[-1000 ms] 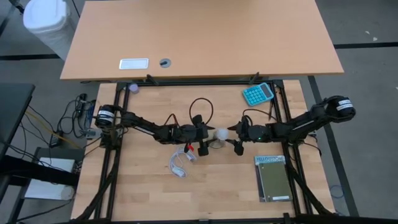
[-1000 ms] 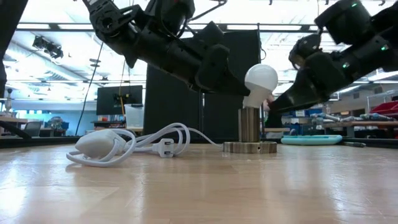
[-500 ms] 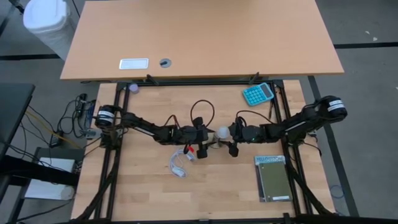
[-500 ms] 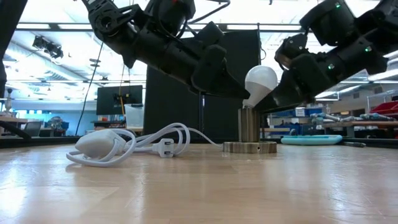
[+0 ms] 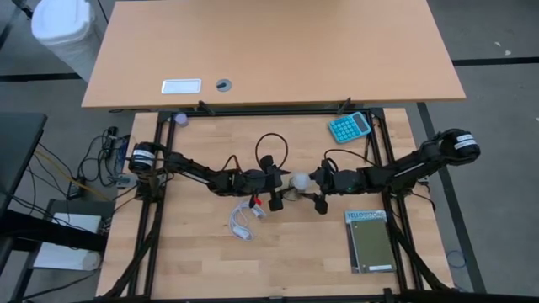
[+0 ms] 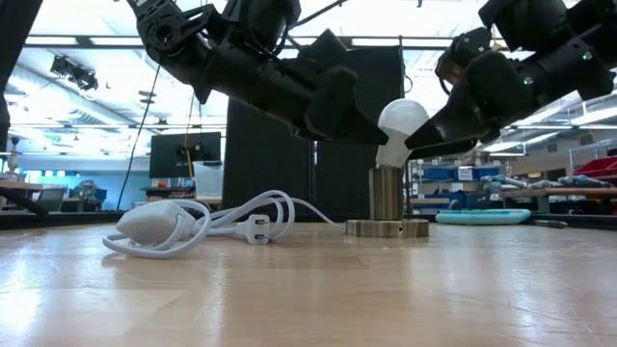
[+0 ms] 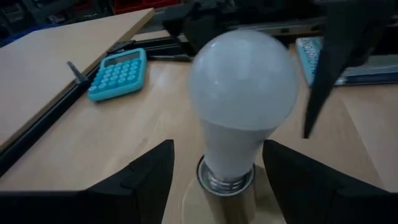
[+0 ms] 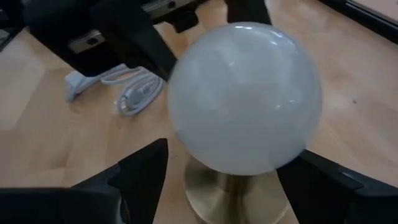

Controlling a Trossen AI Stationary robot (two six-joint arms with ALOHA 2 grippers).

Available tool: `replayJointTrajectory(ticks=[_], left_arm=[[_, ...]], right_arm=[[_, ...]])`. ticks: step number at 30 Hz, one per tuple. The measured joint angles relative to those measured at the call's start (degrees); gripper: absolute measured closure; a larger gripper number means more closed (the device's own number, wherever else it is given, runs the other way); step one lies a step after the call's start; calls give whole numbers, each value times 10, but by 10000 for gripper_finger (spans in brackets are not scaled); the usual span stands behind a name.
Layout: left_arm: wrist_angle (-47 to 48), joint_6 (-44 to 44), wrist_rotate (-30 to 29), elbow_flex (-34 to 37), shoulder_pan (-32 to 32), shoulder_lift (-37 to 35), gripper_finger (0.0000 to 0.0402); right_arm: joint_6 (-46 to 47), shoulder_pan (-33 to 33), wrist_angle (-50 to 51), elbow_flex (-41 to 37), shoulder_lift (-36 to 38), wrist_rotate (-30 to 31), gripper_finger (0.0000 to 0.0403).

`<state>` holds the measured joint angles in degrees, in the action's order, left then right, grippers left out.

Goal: Screw lightbulb
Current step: Insert the lightbulb into the socket

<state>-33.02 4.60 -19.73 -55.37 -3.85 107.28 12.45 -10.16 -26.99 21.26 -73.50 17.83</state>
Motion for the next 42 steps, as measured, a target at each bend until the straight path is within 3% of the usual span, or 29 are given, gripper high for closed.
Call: replayJointTrajectory(ticks=[17, 42], left_arm=[[14, -3, -14, 1, 9, 0, 152], [48, 10, -43, 1, 9, 0, 152]], right_arm=[[12, 10, 76, 45, 0, 4, 112], [32, 17, 69, 45, 0, -30, 112]])
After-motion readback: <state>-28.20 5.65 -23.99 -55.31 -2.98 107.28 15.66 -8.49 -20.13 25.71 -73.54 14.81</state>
